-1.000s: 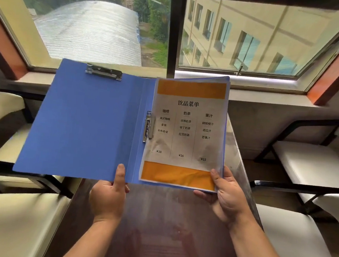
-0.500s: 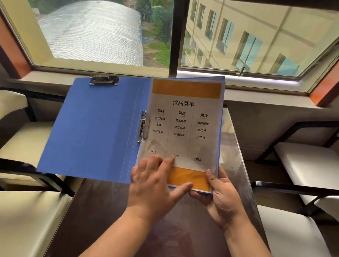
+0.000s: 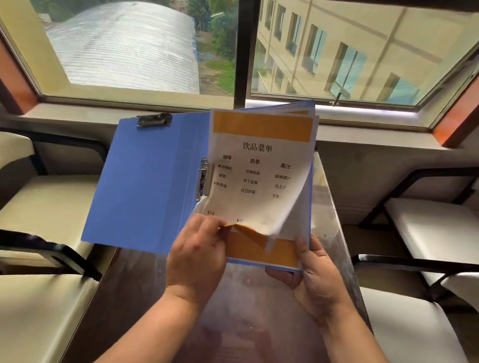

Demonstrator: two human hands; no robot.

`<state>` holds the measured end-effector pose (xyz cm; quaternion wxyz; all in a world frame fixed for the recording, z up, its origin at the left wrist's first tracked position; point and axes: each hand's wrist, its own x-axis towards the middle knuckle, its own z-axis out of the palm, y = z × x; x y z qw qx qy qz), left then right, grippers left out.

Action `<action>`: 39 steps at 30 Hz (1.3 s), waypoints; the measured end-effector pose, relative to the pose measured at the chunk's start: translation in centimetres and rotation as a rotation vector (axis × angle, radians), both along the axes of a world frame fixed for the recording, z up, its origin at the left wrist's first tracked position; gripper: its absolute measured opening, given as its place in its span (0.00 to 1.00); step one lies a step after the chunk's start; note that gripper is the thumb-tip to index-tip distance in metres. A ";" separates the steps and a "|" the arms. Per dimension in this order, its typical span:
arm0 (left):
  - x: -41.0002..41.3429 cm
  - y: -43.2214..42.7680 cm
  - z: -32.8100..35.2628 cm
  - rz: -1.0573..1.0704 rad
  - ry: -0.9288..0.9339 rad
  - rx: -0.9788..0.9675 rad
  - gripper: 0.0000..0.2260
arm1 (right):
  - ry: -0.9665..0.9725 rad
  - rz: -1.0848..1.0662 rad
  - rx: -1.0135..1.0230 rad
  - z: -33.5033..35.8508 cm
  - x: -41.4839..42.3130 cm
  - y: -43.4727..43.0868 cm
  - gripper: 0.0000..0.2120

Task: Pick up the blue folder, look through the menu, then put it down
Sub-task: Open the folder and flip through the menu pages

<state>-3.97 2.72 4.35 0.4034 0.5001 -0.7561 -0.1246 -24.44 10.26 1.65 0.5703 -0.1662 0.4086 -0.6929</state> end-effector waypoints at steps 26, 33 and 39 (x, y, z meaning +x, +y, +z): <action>-2.1 0.7 -0.6 -0.084 -0.336 0.017 0.30 | -0.025 0.011 -0.014 0.7 0.0 -1.2 0.13; -2.3 0.5 -1.1 -0.037 -0.292 -0.004 0.25 | -0.015 0.020 -0.023 2.0 0.0 -1.1 0.13; -2.3 0.3 -0.7 -0.056 -0.245 -0.059 0.17 | -0.008 0.014 -0.015 2.5 0.3 -1.0 0.13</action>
